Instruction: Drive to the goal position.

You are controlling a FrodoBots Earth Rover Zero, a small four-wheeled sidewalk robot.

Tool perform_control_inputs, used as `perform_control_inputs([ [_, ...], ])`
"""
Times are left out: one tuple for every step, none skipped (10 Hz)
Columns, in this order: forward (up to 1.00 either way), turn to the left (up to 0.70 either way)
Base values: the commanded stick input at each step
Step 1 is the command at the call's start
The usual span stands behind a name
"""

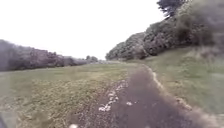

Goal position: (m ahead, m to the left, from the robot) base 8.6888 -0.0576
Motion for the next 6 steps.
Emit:
perform_control_inputs([
  [0.0,-0.35],
  [0.0,-0.68],
  [0.0,-1.0],
  [0.0,-1.0],
  [0.0,-1.0],
  [0.0,-1.0],
])
